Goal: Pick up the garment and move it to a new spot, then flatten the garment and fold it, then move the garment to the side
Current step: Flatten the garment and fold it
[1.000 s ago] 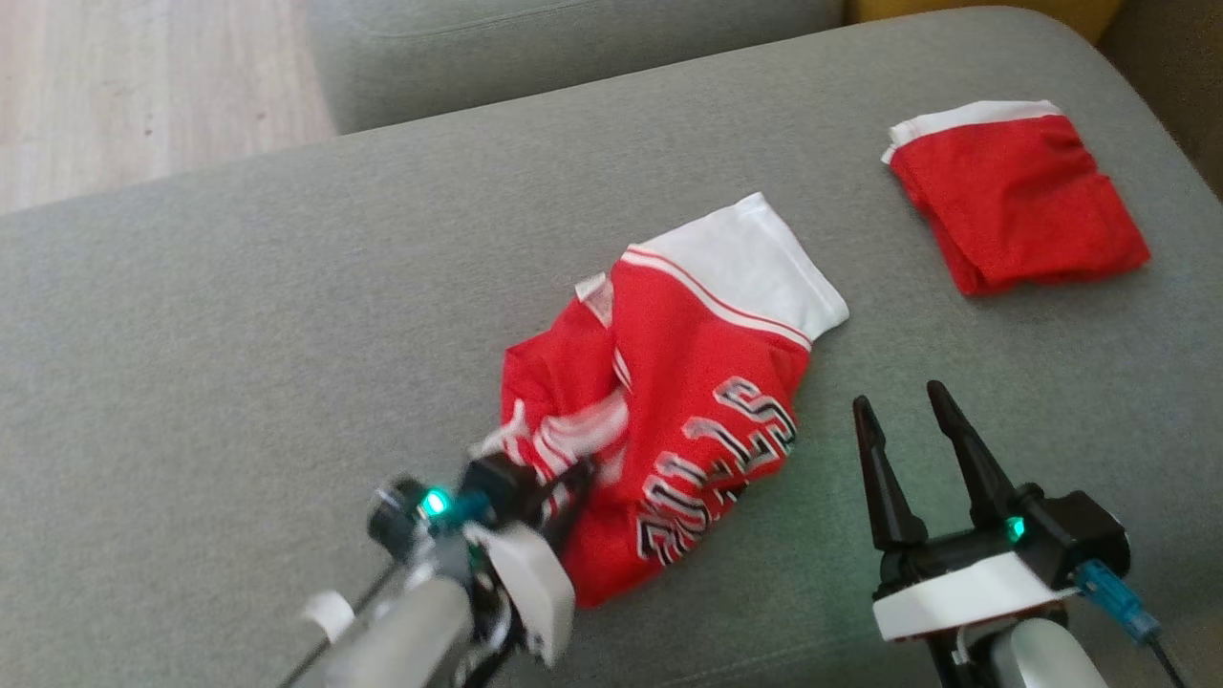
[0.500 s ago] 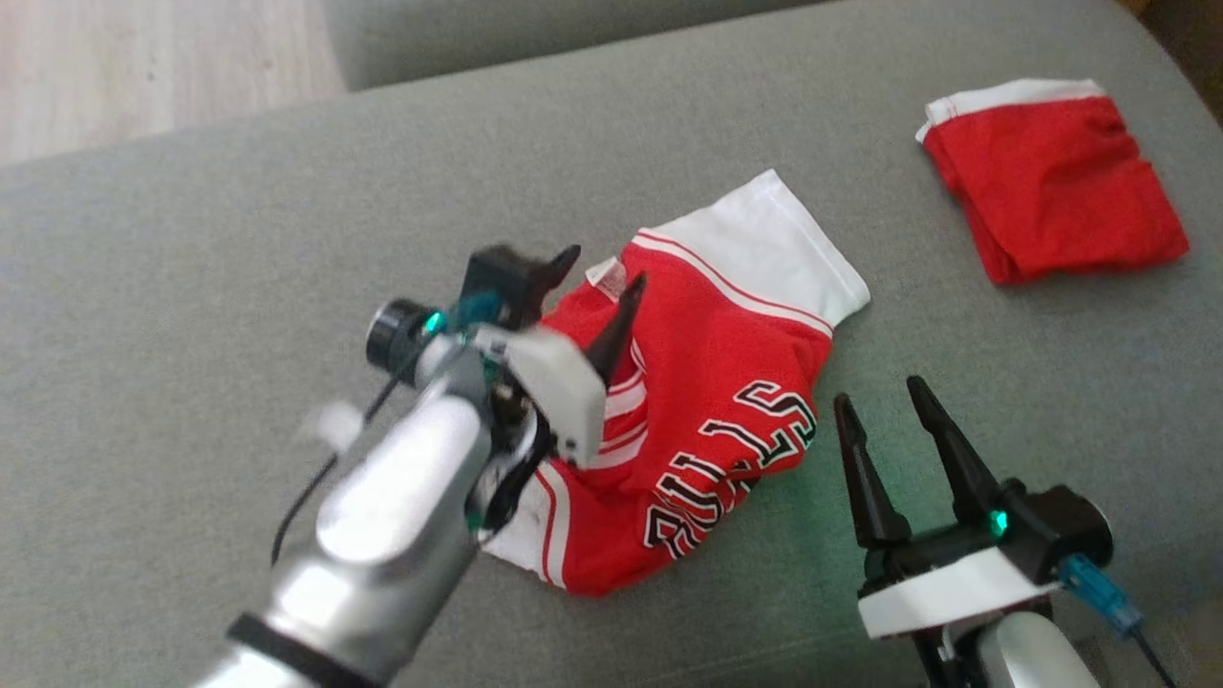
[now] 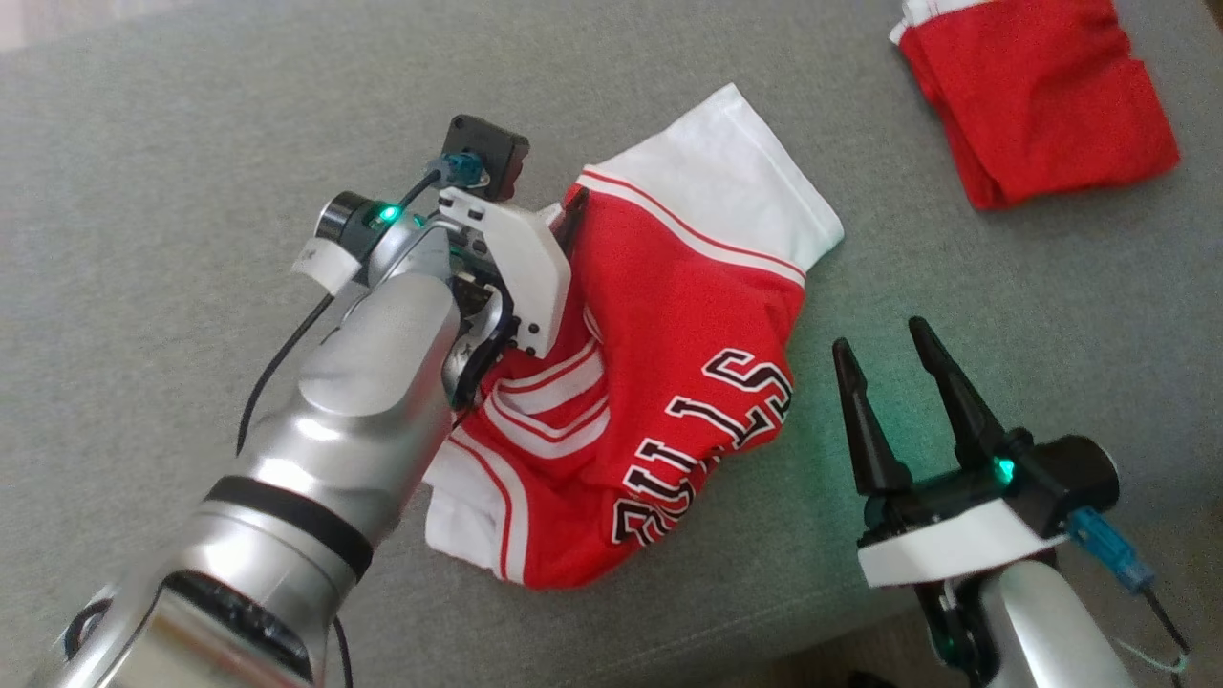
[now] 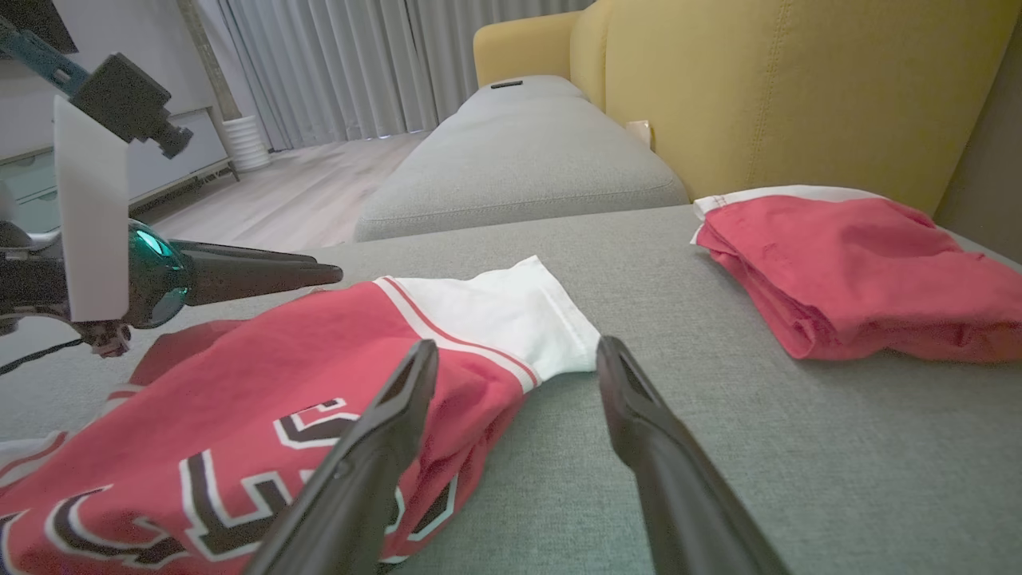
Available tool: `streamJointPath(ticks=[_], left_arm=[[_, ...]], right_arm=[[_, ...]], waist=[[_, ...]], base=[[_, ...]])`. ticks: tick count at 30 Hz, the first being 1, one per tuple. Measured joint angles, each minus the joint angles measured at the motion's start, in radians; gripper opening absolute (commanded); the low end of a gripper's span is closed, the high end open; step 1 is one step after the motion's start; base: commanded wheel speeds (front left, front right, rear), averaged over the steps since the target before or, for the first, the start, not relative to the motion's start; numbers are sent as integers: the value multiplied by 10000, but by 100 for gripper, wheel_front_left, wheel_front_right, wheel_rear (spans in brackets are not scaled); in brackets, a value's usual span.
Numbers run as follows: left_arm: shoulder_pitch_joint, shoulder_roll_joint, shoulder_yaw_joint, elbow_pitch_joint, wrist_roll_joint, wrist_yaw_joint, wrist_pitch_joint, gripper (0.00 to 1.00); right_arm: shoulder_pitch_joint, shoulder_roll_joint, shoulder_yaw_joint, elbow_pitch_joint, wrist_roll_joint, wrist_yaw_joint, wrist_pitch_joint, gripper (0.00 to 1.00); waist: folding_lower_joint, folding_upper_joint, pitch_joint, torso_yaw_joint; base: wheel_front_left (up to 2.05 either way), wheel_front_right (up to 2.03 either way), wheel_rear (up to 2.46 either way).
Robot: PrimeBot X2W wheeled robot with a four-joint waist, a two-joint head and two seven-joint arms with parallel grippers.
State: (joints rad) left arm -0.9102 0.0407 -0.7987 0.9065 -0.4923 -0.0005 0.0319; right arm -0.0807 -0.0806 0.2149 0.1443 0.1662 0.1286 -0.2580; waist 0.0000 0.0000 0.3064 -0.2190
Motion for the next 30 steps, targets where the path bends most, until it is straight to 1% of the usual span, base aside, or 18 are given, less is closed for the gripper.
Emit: streamJointPath(ticks=[4,9,12,22,23,24,25,26,27,30], left_arm=[[-171,-4,-575,138,-591,-82,-58,100],[-432,6,-1254,445,-1045,42,-56,100],[-588,10,-1463,598,-1425,15,-10,100],[-1033,15,-2305,1152,-1983,-12,0,100],[-1059,15,-2372,1181,-1987,-67,-50,100],[-1075,17,-2426,1210,-2034,-82,-96,73],[-1082,21,-2527,1227,-2075,-88,-190,50],[-1083,17,-2598,1227,-2090,-98,-291,21],[-1087,12,-2648,1227,-2132,-98,-384,0],[-1148,19,-2874,1250,-2182,-173,-612,0]], right_arm=[[-257,4,46,-17,13,0,0,100],[-387,12,117,-31,15,0,0,100],[-396,25,194,-27,33,0,0,100],[-538,100,345,-12,119,0,0,100],[-538,107,347,-12,119,0,0,100],[-539,113,359,-12,123,0,0,100],[-537,128,359,-12,148,0,0,100],[-537,140,357,-10,180,0,0,100],[-537,150,357,-10,188,0,0,100],[-536,176,357,-10,188,0,0,100]], waist=[[0,0,326,-213],[0,0,506,-413],[0,0,540,-558],[0,0,603,-1114],[0,0,609,-1151],[0,0,613,-1191],[0,0,611,-1225],[0,0,609,-1246],[0,0,606,-1260],[0,0,578,-1285]], base=[[0,0,0],[0,0,0],[0,0,0],[0,0,0],[0,0,0],[0,0,0],[0,0,0],[0,0,0],[0,0,0],[0,0,0]])
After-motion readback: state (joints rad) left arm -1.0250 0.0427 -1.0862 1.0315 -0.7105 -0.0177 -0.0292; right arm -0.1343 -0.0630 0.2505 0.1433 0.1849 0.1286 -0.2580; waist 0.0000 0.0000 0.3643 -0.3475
